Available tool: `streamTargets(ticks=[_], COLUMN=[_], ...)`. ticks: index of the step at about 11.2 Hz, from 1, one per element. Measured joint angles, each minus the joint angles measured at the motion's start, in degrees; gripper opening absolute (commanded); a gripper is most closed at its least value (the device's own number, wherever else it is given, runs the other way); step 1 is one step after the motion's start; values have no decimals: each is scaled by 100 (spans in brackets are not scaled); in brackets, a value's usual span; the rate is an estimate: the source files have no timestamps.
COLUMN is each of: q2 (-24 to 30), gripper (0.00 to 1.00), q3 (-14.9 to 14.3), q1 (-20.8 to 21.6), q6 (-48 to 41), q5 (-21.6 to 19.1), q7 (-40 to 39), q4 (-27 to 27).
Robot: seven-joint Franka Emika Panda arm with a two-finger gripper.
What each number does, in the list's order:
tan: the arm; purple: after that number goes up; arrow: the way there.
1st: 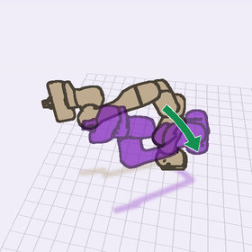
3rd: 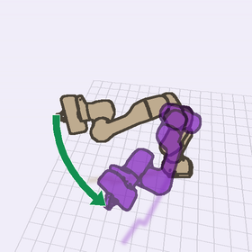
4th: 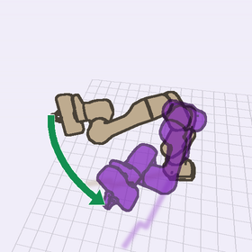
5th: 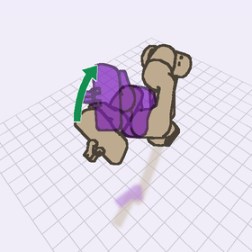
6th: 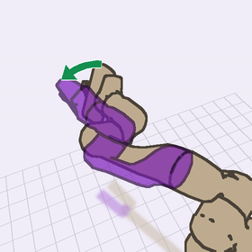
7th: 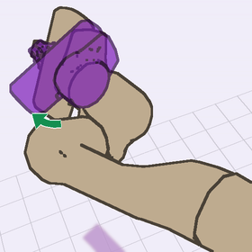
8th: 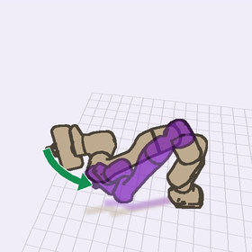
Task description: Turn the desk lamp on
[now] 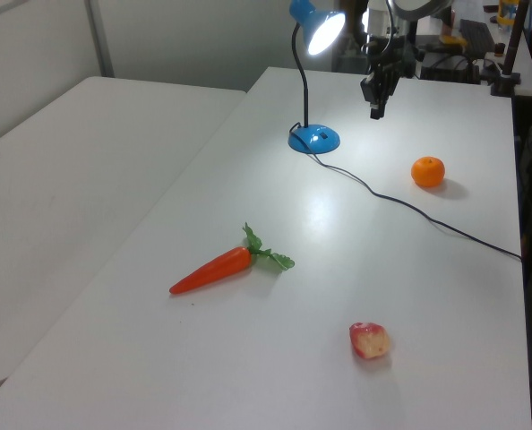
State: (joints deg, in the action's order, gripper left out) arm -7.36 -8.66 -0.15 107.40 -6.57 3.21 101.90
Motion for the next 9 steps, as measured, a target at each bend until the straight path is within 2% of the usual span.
streamTargets(ticks=[1,2,4,9], q2=[137,287,541,726], gripper=[96,100,100,100], q3=[1,2,1,-63], q1=[44,70,70,-17], q6=[-245,-449,-585,-586], q5=[0,0,0,0], q7=[-94,-161,-250,-739], q4=[-17,-28,-30,-33])
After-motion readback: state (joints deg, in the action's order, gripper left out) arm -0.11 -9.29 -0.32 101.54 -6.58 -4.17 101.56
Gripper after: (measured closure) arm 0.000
